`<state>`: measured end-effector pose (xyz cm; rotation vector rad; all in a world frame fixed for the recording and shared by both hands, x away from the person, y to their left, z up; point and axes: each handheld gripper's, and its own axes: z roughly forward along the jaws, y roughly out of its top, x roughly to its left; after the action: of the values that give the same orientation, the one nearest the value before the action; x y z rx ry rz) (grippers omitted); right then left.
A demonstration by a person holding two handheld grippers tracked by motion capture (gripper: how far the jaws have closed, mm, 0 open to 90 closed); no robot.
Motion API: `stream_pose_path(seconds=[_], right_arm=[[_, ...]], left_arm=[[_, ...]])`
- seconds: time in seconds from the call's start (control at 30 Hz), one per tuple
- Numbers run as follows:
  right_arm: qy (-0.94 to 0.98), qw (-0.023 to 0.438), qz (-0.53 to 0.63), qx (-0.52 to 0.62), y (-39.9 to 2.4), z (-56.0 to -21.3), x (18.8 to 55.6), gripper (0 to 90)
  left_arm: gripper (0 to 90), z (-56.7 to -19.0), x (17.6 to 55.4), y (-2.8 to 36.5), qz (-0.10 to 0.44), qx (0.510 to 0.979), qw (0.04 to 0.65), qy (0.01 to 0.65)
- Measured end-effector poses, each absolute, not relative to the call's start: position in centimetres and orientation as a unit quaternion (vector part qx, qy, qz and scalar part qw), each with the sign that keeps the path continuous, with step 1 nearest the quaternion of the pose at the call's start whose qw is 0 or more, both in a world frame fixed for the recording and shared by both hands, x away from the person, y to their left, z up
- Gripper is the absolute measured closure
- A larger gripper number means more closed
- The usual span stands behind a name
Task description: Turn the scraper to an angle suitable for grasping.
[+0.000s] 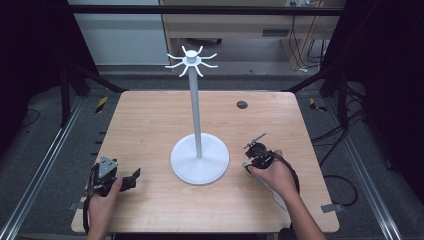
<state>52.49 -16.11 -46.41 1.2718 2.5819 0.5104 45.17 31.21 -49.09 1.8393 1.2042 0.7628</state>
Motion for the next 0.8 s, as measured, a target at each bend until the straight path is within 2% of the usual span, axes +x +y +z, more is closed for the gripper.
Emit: stream_pose_path(seconds=[0.4,0.8], right_arm=[[0.887,0.091,0.158,0.425,-15.95,-46.79,53.03,64.5],[0.89,0.081,0.153,0.422,-15.82,-47.01,53.21,73.0]], left_arm=[[4.0,-49.13,45.19,31.13,0.301,0.726,0.396,0.475],[3.9,-49.1,45.16,31.11,0.302,0.726,0.395,0.475]])
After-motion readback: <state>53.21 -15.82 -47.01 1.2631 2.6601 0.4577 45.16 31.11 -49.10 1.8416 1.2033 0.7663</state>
